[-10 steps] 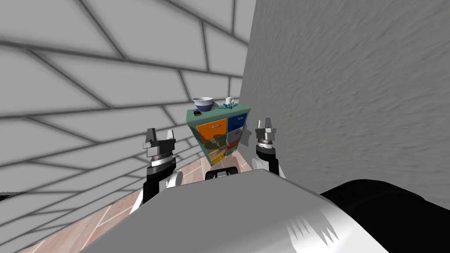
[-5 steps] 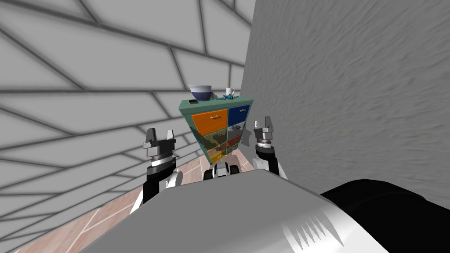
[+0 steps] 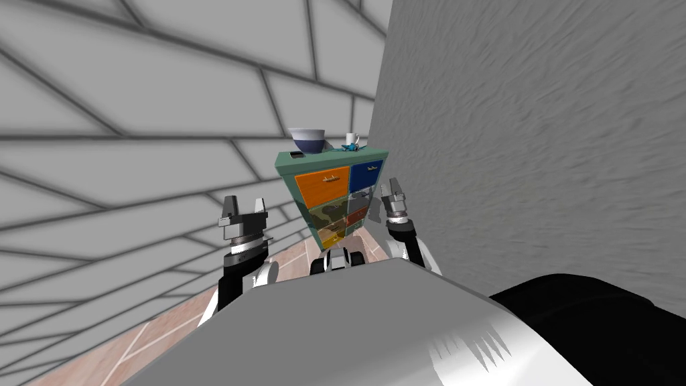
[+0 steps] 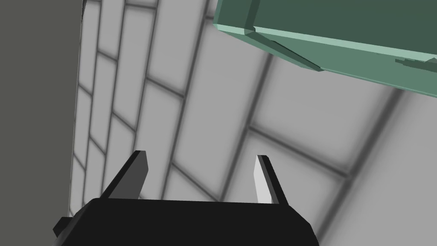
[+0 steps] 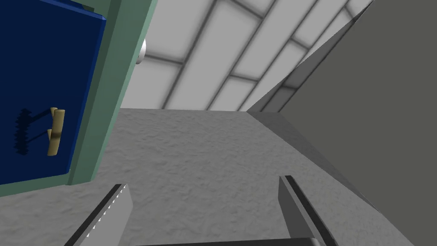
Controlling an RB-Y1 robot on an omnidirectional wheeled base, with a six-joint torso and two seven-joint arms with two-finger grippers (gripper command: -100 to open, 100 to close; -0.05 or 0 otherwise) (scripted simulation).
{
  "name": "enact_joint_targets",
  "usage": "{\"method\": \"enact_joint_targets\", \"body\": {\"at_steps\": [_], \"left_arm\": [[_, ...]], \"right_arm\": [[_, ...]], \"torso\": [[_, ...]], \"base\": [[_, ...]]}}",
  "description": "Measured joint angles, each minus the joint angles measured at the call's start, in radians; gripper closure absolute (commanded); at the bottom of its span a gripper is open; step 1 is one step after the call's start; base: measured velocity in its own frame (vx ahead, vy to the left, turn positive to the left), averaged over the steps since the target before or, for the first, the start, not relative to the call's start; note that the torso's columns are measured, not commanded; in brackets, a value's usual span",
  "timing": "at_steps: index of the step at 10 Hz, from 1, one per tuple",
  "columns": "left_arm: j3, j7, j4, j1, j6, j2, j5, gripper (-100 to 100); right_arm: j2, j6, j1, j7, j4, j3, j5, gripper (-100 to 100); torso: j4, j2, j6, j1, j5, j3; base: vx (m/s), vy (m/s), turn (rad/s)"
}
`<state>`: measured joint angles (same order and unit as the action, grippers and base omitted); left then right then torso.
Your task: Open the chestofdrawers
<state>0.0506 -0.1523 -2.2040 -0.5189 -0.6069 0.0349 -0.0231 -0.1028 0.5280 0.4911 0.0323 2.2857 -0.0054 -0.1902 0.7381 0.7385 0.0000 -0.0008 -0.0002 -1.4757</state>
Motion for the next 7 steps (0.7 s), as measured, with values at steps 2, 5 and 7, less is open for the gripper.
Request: {"method": "enact_joint_targets", "body": {"at_steps": [2, 5, 7], "left_arm": [[0.0, 0.0, 0.0, 0.0, 0.0, 0.0, 0.0, 0], [0.0, 0.0, 0.0, 0.0, 0.0, 0.0, 0.0, 0], [0.0, 0.0, 0.0, 0.0, 0.0, 0.0, 0.0, 0]], "right_arm": [[-0.023, -0.017, -0.017, 0.001, -0.006, 0.0, -0.053, -100], [-0.053, -0.04, -0.048, -0.002, -0.022, 0.003, -0.141, -100], [-0.059, -0.05, -0.061, -0.005, -0.029, 0.007, -0.19, -100]], "torso": [[0.0, 0.0, 0.0, 0.001, 0.0, 0.0], [0.0, -0.001, 0.0, 0.001, 0.0, 0.0], [0.0, 0.0, 0.0, 0.0, 0.0, 0.0]], "base": [[0.013, 0.038, -0.023], [0.012, 0.044, -0.02], [0.009, 0.027, -0.02]]}}
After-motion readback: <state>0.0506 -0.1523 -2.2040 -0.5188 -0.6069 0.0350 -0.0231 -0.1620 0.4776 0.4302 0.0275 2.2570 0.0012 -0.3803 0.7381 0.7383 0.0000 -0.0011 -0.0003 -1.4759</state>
